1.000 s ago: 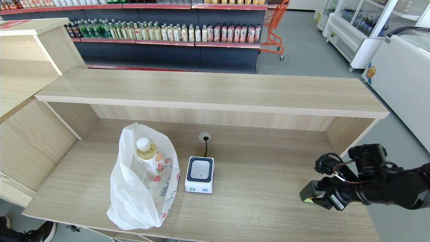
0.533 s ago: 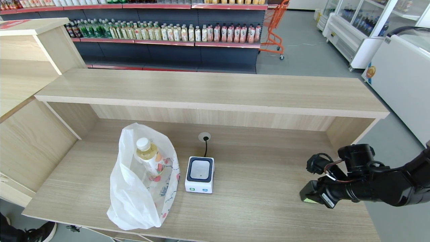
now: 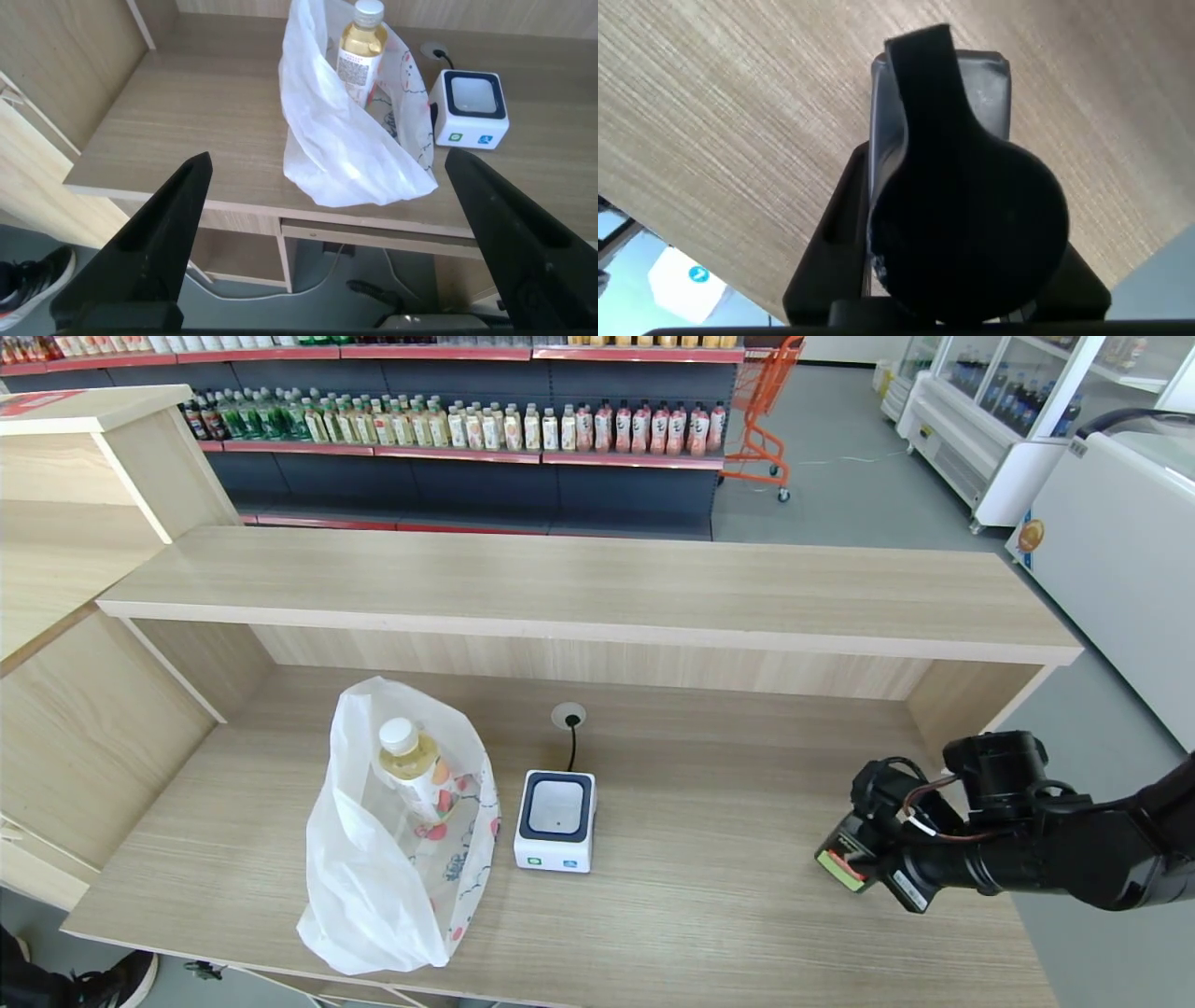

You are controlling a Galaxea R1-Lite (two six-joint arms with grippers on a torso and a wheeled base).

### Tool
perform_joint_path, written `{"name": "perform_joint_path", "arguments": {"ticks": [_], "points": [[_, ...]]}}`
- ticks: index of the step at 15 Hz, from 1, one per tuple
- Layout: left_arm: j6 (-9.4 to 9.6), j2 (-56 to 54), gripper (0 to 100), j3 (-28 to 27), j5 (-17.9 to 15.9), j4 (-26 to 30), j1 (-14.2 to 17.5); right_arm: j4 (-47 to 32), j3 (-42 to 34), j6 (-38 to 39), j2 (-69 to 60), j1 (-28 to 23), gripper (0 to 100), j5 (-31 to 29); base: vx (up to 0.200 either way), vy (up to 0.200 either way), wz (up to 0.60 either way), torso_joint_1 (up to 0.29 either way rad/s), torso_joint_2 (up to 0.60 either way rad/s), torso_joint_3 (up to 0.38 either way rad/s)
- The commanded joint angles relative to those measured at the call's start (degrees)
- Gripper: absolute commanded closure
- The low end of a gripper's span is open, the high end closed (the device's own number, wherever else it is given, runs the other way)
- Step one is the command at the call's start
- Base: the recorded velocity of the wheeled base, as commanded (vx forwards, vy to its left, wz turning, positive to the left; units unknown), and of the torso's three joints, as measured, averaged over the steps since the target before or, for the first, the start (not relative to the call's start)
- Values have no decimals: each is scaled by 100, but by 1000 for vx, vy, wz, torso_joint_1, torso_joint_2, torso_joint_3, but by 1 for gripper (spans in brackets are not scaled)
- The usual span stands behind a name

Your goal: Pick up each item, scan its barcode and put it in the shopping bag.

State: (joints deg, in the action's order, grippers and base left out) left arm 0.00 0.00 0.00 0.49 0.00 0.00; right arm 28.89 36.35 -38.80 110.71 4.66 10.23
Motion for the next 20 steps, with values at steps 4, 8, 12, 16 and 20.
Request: {"name": "perform_joint_path", "arguments": {"ticks": [4,8,12,16,20], "points": [[-9,9,0,0,-5,0,0,1461,-1719,-655,-2370,-369,100,93,0,0,0,0,0,0],[-9,9,0,0,-5,0,0,1374,-1913,-4338,-2775,246,100,2045,0,0,0,0,0,0],[-9,9,0,0,-5,0,0,714,-1754,-8055,-2485,1951,100,2493,0,0,0,0,0,0],[-9,9,0,0,-5,0,-9,767,-1579,-9242,-2212,2531,100,2291,0,0,0,0,0,0],[-9,9,0,0,4,0,0,1901,-1315,-9839,-1333,3612,100,2572,0,0,0,0,0,0]]}}
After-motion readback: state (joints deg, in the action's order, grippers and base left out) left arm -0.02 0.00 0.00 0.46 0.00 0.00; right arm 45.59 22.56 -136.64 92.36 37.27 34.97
